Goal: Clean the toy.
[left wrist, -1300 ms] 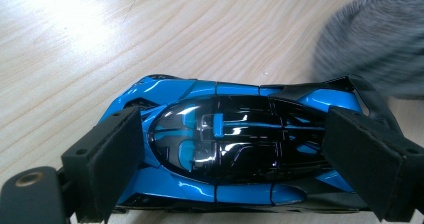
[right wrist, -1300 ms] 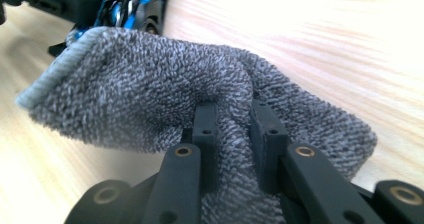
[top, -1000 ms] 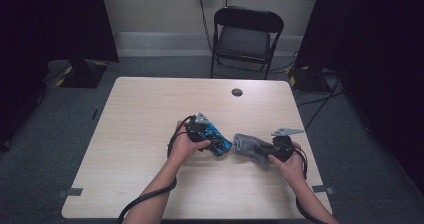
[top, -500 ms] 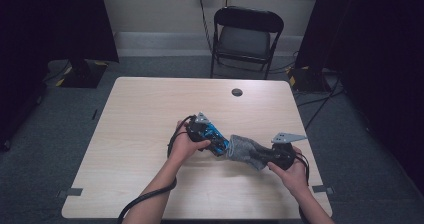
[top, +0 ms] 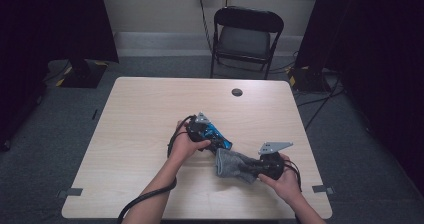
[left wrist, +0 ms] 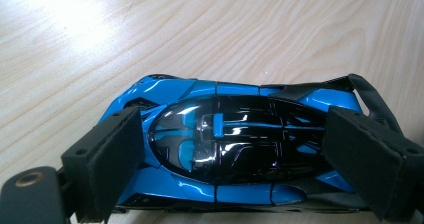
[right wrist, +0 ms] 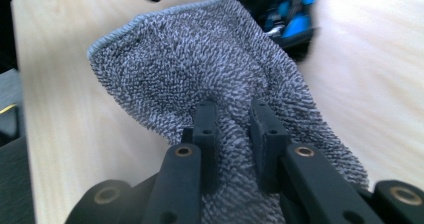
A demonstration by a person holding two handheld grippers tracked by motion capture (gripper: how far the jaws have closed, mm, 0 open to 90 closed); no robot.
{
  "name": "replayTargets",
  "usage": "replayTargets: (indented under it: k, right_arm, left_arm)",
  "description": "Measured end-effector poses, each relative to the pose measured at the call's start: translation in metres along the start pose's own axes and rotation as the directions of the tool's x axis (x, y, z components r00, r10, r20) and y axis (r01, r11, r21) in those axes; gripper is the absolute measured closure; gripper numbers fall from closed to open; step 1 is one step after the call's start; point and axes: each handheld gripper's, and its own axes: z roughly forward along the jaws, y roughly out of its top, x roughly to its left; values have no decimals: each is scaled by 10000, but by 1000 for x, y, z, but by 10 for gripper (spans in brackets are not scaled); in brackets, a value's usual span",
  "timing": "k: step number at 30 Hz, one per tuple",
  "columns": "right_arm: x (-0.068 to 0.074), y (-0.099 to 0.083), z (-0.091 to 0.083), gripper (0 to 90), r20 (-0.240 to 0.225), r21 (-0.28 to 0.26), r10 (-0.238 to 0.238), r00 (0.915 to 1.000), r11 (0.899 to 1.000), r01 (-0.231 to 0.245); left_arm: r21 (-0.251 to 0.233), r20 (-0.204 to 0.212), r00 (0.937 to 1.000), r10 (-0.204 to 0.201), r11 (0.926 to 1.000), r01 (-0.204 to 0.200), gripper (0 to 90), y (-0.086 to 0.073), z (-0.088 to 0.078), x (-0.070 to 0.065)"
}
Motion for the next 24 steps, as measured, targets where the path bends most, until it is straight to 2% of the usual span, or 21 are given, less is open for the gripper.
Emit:
replayTargets:
  k: [4,6,7,11,14,20,24]
  right_arm:
    - [10,2,13,761,-417,267,-262,9988,9993,274]
    - [17,4,24,760,-567,458,-463,9973,9978,489]
    - [17,4,24,760,-567,458,-463,9973,9978,489]
    - [20,6,36,760,-288,460,-676,9973,9966,689]
    - [16,8,43,760,61,514,-711,9975,9962,707]
    - [4,5,44,760,559,391,-595,9967,9976,574]
    - [-1,4,42,760,631,373,-516,9967,9981,493]
  left_arm:
    - [-14,1,10000,-27,10000,27,97,0,0,0]
    - [-24,1,10000,-7,10000,7,97,0,0,0]
    - [-6,7,10000,6,10000,-6,97,0,0,0]
    - [-60,2,10000,-15,10000,15,97,-1,0,0]
    - [-97,24,10000,-35,9999,35,97,-1,0,0]
    - [-114,9,10000,-64,9999,65,97,-1,0,0]
    - [-119,18,10000,-69,9999,69,97,-1,0,0]
